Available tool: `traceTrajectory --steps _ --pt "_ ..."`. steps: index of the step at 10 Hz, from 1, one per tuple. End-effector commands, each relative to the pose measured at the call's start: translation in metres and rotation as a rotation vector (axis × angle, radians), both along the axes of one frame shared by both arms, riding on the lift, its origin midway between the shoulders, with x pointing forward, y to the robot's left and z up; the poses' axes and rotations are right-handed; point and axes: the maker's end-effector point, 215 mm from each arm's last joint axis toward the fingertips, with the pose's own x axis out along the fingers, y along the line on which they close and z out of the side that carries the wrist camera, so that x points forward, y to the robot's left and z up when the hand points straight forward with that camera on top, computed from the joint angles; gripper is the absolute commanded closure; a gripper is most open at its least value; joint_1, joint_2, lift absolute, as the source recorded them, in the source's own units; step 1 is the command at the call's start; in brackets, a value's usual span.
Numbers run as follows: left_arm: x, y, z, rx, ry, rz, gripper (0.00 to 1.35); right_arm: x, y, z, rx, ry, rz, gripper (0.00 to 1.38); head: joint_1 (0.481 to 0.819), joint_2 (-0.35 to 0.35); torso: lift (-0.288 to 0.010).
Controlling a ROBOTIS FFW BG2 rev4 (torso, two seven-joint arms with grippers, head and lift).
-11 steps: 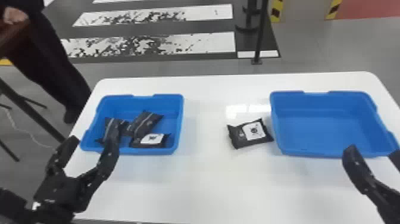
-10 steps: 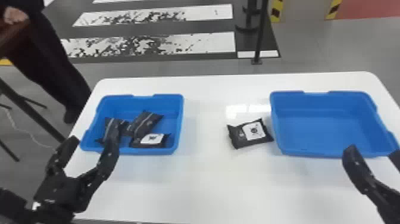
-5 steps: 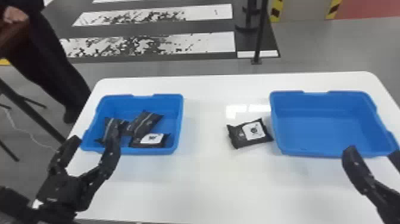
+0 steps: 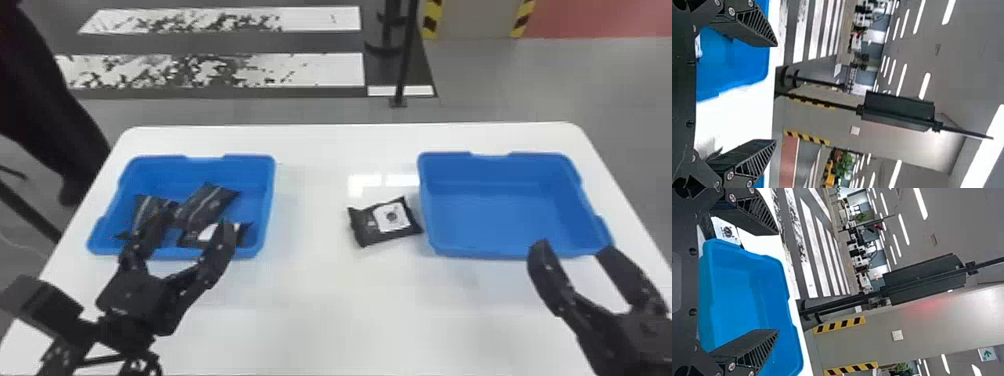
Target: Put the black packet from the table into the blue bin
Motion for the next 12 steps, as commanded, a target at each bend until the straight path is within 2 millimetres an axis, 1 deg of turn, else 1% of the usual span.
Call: traceTrajectory --steps 1,3,4,5,8,9,10,12 --pt "0.018 -0.036 -0.007 -0.006 0.002 -0.09 0.16 0.0 0.0 -0.001 0.0 0.0 -0.001 0.13 0.695 -0.027 -0.11" --pt "0.047 -0.07 -0.011 0.079 -0.013 -0.176 0.16 0.001 0.001 -0.001 0.0 0.001 0.001 0.13 0.695 -0.112 -0.11" --pt "0.062 -0.087 -0.01 0.13 -0.035 -0.222 0.16 0.002 0.001 -0.002 0.0 0.001 0.002 0.13 0.695 -0.137 -0.11" --pt "0.073 -0.102 -0.014 0.183 -0.044 -0.262 0.16 0.004 0.005 -0.002 0.006 -0.002 0.007 0.13 0.695 -0.15 -0.11" --pt "0.102 -0.154 -0.036 0.412 -0.072 -0.413 0.17 0.005 0.006 -0.004 0.008 -0.002 0.007 0.13 0.695 -0.21 -0.11" --pt "0.107 -0.174 -0.047 0.463 -0.076 -0.47 0.16 0.007 0.008 -0.003 0.011 -0.004 0.01 0.13 0.695 -0.223 -0.11" --pt "0.11 -0.189 -0.058 0.485 -0.065 -0.512 0.16 0.008 0.009 -0.004 0.013 -0.004 0.011 0.13 0.695 -0.245 -0.11" --pt "0.108 -0.232 -0.074 0.498 -0.037 -0.614 0.16 0.009 0.008 -0.005 0.012 -0.004 0.011 0.13 0.695 -0.289 -0.11"
